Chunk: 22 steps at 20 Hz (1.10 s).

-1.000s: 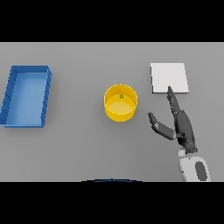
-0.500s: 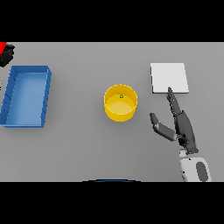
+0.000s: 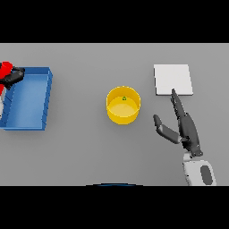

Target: Pick up the red beaker and tilt it to pour out 1 green nut into yellow bowl. Pick up the yellow bowl and place it on the metallic measuring scale.

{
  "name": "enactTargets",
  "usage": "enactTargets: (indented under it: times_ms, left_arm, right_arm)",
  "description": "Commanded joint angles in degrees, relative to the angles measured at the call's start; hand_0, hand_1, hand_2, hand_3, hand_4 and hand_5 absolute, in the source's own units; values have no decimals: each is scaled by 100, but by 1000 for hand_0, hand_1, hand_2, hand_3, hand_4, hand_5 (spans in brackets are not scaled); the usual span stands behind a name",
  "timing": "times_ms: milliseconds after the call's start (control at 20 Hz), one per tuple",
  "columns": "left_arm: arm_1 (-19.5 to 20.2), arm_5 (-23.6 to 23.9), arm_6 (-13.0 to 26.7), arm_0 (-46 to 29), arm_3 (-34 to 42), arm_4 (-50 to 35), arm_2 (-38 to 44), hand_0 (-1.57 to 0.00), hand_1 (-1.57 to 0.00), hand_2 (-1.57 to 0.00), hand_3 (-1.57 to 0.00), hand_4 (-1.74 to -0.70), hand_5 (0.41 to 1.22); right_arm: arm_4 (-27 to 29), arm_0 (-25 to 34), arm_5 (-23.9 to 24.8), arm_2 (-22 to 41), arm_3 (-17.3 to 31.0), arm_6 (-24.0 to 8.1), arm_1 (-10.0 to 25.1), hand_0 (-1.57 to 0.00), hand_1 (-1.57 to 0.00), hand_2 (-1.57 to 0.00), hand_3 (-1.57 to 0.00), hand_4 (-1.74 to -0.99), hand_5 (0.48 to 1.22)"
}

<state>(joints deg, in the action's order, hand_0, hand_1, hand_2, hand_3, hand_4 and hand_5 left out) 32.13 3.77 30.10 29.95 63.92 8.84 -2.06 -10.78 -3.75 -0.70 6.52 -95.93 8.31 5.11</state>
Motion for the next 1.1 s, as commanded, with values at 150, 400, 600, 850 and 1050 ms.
enactTargets:
  times_ms: [150,400,600,850,1050]
  left_arm:
    - [135,-817,55,-238,372,-547,25,-601,-550,-522,-539,-976,664]
    - [279,-1000,201,-127,100,-93,-316,-196,-179,-170,-176,-813,627]
    - [229,-792,-90,-161,191,-2,-337,-80,-73,-69,-72,-776,631]
    - [76,-632,-390,-167,334,-219,-177,-25,-23,-22,-23,-793,657]
    - [23,-625,-385,-272,482,-290,-173,-10,-9,-8,-9,-802,678]
  right_arm:
    - [-1,-91,-21,14,20,165,6,1,1,1,1,-1153,670]
    - [-184,-101,101,76,-38,101,-15,1,1,1,1,-1157,665]
    - [-298,-21,144,101,-60,-187,10,1,1,1,1,-1144,644]
    - [-863,415,-336,459,-53,-286,615,1,1,1,1,-1088,665]
    - [-1952,1149,-621,953,236,-514,1312,1,1,1,1,-1132,631]
